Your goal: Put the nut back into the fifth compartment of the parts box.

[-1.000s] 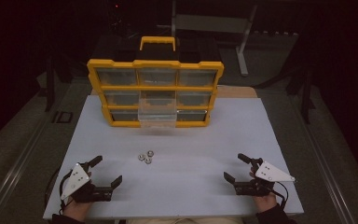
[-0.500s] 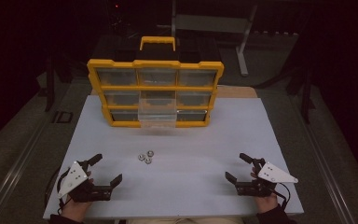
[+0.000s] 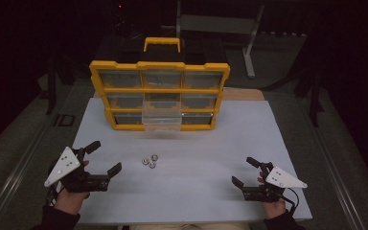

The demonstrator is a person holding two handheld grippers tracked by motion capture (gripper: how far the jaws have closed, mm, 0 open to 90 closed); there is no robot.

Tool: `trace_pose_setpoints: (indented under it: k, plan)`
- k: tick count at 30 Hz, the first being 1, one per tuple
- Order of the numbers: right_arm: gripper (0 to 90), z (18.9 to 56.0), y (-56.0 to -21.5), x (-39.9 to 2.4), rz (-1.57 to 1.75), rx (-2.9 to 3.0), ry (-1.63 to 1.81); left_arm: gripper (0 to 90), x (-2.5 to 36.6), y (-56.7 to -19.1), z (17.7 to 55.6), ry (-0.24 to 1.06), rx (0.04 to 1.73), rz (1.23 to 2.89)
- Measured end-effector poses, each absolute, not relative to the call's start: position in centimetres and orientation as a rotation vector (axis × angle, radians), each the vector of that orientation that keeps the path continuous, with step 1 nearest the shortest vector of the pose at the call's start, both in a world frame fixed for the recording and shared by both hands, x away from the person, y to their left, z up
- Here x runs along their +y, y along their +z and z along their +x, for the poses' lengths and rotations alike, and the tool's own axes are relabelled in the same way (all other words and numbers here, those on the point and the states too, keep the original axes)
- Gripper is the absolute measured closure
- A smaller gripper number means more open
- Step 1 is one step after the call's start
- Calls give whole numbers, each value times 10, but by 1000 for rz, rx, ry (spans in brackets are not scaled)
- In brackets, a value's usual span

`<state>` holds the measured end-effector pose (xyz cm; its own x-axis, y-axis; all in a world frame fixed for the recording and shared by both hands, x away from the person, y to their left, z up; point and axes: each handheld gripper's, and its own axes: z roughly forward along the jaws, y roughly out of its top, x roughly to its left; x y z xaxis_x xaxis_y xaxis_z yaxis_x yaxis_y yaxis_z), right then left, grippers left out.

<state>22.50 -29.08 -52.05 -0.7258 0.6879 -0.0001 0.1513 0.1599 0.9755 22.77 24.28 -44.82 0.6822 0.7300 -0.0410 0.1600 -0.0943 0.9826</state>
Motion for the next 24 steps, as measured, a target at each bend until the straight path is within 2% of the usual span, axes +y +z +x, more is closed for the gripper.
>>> trace_pose_setpoints:
  k: [10, 24]
  plan:
    - [118, 226, -521, -290, 797, 1997, 1604, 0, 228, -440, 254, 545, 700, 1688]
    - [118, 227, -523, -289, 804, 2014, 1607, 0, 207, -471, 285, 510, 724, 1792]
